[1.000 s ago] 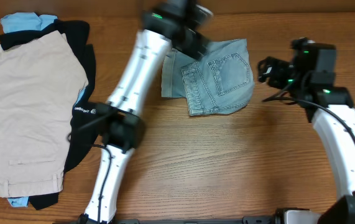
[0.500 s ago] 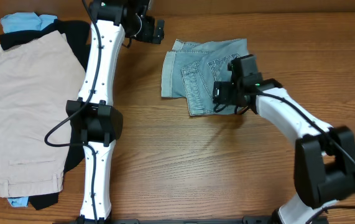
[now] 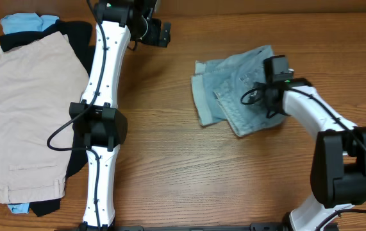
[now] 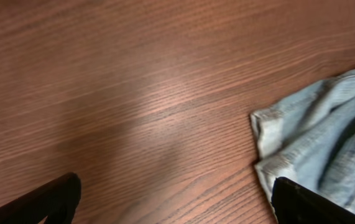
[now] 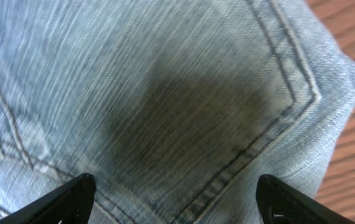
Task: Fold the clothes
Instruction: 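Lower the jeans onto the table and open the left gripper, then grasp the jeans with the right gripper and drag them rightward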
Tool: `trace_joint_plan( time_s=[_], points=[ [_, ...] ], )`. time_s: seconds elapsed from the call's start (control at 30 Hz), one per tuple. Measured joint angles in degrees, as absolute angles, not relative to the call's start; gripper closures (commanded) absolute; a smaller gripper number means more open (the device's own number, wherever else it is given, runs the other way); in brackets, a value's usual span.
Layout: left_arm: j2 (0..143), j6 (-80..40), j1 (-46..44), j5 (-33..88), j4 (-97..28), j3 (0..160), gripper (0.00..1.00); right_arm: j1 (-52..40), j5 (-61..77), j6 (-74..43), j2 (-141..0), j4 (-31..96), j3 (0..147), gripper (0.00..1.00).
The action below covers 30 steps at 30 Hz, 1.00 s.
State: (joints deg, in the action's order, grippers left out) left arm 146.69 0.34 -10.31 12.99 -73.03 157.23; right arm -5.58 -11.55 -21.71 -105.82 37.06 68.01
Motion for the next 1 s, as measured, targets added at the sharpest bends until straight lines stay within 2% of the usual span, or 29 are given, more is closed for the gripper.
trace_joint_plan(
  time_s=[0.17,0.37,0.47,0.53,0.6,0.83,0.93,1.0],
  points=[
    [146.7,0.4,-10.5,13.0,-71.2,154.0,0.00,-5.2,-8.7,-17.0,-105.8,42.6,75.1,0.13],
    [146.7,0.3,-10.1,13.0,-69.2,152.6,0.00,-14.2,-7.5,-11.5,-105.4,40.8,85.1,0.14],
    [146.7,0.3,-9.6,13.0,-68.9,152.6,0.00,-19.5,-7.7,-10.2,-105.7,40.6,85.4,0.14],
    [146.7,0.3,-9.3,13.0,-68.6,152.6,0.00,-22.0,-8.4,-9.8,-106.8,40.5,85.4,0.20],
    [146.7,0.3,-8.8,13.0,-68.2,152.6,0.00,-23.7,-10.2,-9.8,-110.1,40.7,85.4,0.21],
    [146.7,0.4,-8.5,13.0,-68.1,152.6,0.00,-24.1,-14.0,-10.0,-117.3,41.5,85.4,0.22],
    [146.7,0.4,-8.5,13.0,-68.2,152.6,0.00,-24.1,-14.5,-10.1,-118.7,42.7,85.4,0.27],
    [146.7,0.4,-8.5,13.0,-68.2,152.6,0.00,-24.1,-15.1,-10.2,-119.2,43.7,85.4,0.36]
  ],
)
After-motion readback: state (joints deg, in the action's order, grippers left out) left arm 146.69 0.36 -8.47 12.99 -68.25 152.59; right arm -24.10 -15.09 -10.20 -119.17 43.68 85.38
